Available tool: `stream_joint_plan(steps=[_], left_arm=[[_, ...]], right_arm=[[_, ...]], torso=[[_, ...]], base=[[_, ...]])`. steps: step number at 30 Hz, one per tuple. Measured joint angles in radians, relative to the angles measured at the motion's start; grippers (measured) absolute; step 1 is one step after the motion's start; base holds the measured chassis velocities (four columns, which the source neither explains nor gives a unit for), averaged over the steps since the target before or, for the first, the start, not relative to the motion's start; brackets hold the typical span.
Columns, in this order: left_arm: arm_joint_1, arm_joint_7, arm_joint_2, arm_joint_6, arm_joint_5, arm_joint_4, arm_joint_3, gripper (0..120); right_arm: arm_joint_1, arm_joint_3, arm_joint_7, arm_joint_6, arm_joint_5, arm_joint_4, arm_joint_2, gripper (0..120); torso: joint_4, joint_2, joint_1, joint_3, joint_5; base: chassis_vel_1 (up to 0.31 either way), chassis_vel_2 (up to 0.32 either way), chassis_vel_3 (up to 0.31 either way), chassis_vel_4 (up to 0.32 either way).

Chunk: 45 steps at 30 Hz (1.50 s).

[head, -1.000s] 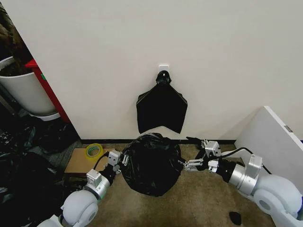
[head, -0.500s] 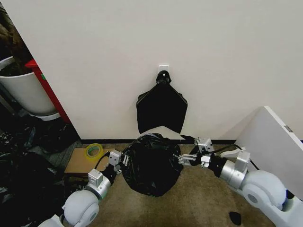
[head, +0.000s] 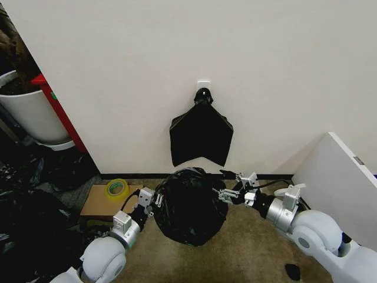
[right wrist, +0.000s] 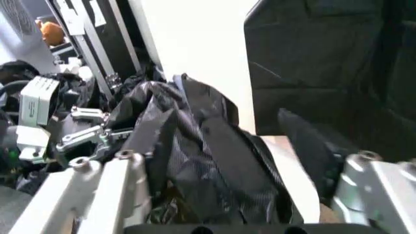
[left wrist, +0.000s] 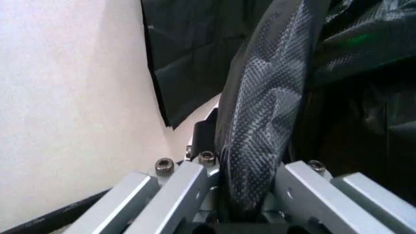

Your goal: Place the garbage bag over the trash bin.

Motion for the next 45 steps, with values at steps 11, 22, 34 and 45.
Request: stream_joint_plan(steps=[11, 22, 34, 45], left_arm=[[0.003, -0.001, -0.005, 0.0, 0.004, -0.008, 0.002, 1], [0.002, -0.002, -0.008, 0.005, 0.005, -0.018, 0.002, 1], [0.013, 0.01, -0.004, -0.003, 0.018, -0.027, -0.001, 1], [0.022, 0.03, 0.001, -0.038, 0.03, -0.038, -0.007, 1]], right_arm=[[-0.004, -0.007, -0.03, -0.004, -0.062, -0.002, 0.007, 8], [0.001, -0.016, -0.028, -0.007, -0.08, -0.012, 0.009, 0], [0.046, -0.016, 0.006, -0.009, -0.053, -0.049, 0.002, 0], [0.151, -0.093, -0.002, -0.011, -0.03, -0.18, -0.014, 0]], torso=[[0.0, 0.0, 0.0, 0.0, 0.0], [0.0, 0.0, 0.0, 0.0, 0.0], [0.0, 0.0, 0.0, 0.0, 0.0002], [0.0, 0.0, 0.0, 0.0, 0.0001]], base=[[0.0, 0.0, 0.0, 0.0], [0.0, 0.0, 0.0, 0.0], [0.0, 0.0, 0.0, 0.0], [0.0, 0.0, 0.0, 0.0]])
